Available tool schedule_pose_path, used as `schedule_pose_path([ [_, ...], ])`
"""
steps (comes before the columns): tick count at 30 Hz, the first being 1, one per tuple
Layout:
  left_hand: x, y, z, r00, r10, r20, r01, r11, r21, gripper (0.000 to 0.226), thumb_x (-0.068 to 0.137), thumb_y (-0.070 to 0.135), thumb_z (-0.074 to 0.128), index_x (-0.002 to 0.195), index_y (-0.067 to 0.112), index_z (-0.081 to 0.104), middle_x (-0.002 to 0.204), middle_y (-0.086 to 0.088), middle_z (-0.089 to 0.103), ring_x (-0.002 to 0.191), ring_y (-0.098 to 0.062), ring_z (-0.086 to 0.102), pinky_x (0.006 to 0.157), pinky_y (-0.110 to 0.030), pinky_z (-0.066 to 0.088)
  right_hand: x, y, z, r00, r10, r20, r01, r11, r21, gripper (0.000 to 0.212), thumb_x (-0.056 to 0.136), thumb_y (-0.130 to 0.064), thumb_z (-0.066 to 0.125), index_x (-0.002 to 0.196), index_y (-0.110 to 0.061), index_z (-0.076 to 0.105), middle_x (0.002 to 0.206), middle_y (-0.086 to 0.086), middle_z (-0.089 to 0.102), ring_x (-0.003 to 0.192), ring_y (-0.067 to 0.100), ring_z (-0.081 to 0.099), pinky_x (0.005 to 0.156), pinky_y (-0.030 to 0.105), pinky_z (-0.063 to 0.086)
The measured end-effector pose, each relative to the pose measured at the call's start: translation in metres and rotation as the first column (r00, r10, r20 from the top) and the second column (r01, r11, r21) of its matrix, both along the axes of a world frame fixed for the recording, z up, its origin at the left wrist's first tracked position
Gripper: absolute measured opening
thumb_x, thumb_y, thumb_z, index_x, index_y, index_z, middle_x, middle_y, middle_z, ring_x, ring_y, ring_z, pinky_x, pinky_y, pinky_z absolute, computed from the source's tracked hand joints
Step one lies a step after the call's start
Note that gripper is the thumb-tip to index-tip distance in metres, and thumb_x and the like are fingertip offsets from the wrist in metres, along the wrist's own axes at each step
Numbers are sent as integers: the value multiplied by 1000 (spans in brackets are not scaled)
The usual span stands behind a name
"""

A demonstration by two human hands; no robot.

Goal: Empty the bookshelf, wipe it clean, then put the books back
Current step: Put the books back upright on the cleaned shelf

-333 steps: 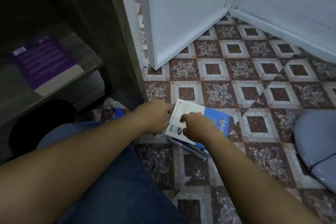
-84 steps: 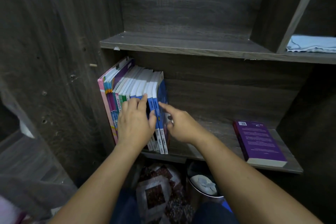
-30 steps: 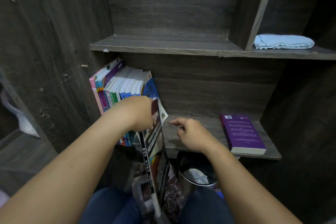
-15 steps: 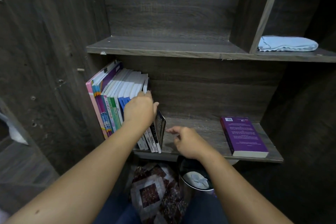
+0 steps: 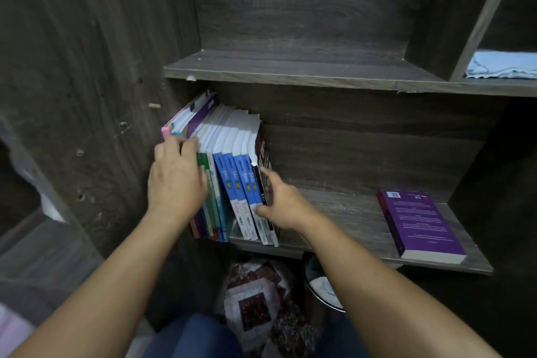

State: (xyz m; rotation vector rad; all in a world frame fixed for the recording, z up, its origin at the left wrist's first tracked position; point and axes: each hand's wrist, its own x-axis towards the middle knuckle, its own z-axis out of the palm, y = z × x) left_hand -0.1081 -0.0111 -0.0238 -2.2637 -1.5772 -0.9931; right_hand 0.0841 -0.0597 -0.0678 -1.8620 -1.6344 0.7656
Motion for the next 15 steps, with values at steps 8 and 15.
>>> schedule_pose_path([
  [8,-19,4,-9,982,-137,128,142,990,-25,54,76,5,75,126,7,55,114,-10,50,106,-28,54,90,-43,48,-12,28,-51,968,-98,-231,59,984,-168,128,78,-16,80,143,-51,-24,131,5,62,113,19,61,101,42,45],
  [15,-16,9,-6,965,-131,226,148,987,-58,55,75,6,78,124,12,56,116,0,51,110,-16,52,98,-30,42,-15,45,-65,940,-39,-339,10,996,-86,119,84,-6,71,141,-60,-19,143,5,50,108,11,61,92,38,54],
])
